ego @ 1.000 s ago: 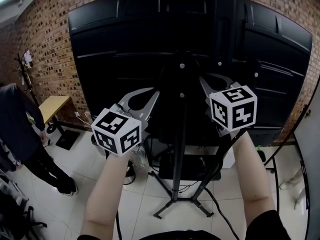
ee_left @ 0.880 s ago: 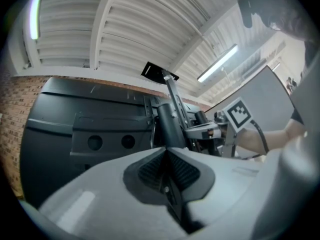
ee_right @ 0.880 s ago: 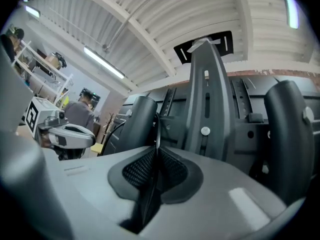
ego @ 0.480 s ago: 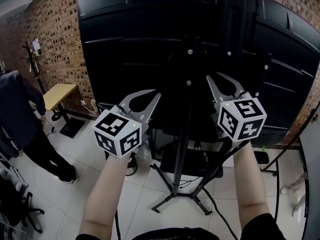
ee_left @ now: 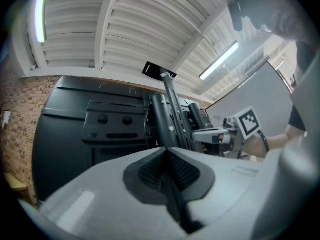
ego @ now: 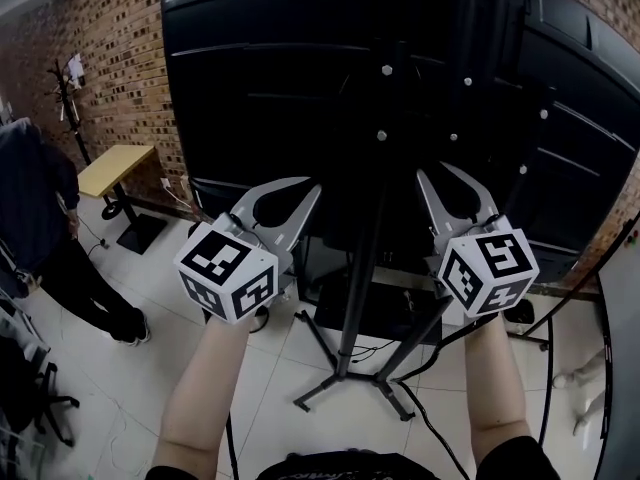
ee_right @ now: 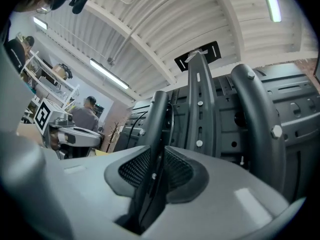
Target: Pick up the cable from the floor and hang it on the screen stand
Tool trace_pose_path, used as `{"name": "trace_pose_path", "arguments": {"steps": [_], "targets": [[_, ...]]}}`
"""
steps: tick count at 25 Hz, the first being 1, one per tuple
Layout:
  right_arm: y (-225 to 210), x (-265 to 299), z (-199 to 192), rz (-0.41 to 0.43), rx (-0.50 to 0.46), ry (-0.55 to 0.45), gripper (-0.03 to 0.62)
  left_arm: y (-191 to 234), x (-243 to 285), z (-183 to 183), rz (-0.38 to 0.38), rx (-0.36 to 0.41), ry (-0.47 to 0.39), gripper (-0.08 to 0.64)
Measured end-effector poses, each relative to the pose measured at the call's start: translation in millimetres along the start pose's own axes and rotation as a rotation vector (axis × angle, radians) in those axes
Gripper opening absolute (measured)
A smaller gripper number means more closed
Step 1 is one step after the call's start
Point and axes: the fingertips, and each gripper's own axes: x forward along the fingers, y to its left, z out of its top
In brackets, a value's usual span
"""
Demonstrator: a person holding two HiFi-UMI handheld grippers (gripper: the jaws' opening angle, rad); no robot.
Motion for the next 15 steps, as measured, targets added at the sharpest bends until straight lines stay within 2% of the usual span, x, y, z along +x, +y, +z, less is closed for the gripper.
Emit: {"name": "trace_pose_path", "arguments": {"steps": [5,10,15], "targets": [[25,-26,-9,0.04,0.001,-0.011,0.107,-16,-15,-19,-0.003,-0.022,0.023,0.002],[39,-53,-11,0.039,0.001,-0.066,0.106,-36,-32,-38,-0.014,-0.042,0.057,0.002],[58,-75,-24,0.043,-0.002,-0.095,0.047,-55,-51,-54,0.002,-0.084,0.057,0.002]]}}
